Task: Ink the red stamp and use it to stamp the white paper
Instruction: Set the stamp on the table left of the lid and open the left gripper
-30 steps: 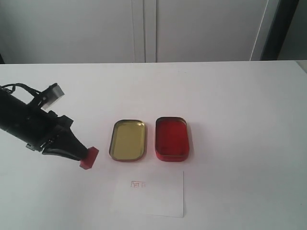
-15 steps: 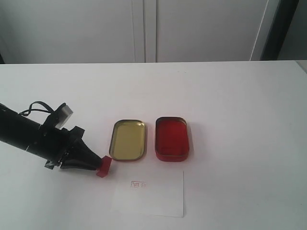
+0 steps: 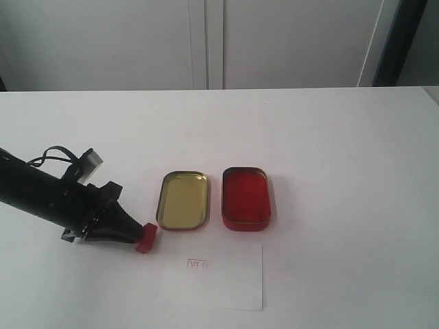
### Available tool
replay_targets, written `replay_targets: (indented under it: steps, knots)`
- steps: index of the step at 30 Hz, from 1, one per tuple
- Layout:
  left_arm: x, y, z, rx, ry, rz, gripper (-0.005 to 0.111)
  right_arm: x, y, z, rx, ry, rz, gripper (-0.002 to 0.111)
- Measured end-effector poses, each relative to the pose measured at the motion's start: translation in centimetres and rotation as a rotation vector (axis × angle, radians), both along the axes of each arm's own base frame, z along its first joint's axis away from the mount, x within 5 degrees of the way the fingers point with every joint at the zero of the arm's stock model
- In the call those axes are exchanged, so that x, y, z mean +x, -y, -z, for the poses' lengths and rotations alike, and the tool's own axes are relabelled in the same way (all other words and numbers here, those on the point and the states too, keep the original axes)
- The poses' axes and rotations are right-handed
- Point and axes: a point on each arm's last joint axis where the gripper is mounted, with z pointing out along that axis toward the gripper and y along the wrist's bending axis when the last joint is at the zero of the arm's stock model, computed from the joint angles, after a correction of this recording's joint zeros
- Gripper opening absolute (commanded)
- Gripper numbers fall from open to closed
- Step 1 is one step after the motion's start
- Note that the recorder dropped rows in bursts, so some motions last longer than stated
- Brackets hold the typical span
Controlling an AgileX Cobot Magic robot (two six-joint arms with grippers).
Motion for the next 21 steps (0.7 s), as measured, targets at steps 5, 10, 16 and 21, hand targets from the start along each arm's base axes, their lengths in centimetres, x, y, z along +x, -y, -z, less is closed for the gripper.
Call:
replay_targets:
  steps: [5, 10, 16, 21]
  knots:
    - [0.0, 0.0, 0.1, 0.008, -0.009, -0.003, 0.044, 0.0, 0.0, 0.0, 0.0, 0.0, 0.0, 0.0]
    - [0.0, -0.1, 0.1, 0.018, -0.012, -0.004, 0.051, 0.0, 0.0, 0.0, 0.0, 0.0, 0.0, 0.0]
    - [-0.2, -0.2, 0.2, 0.03, -0.025, 0.004, 0.057, 0.0, 0.0, 0.0, 0.0, 0.0, 0.0, 0.0]
    - [-0.2, -1.2, -0.1, 0.063, -0.032, -0.005, 0.057, 0.0, 0.0, 0.0, 0.0, 0.0, 0.0, 0.0]
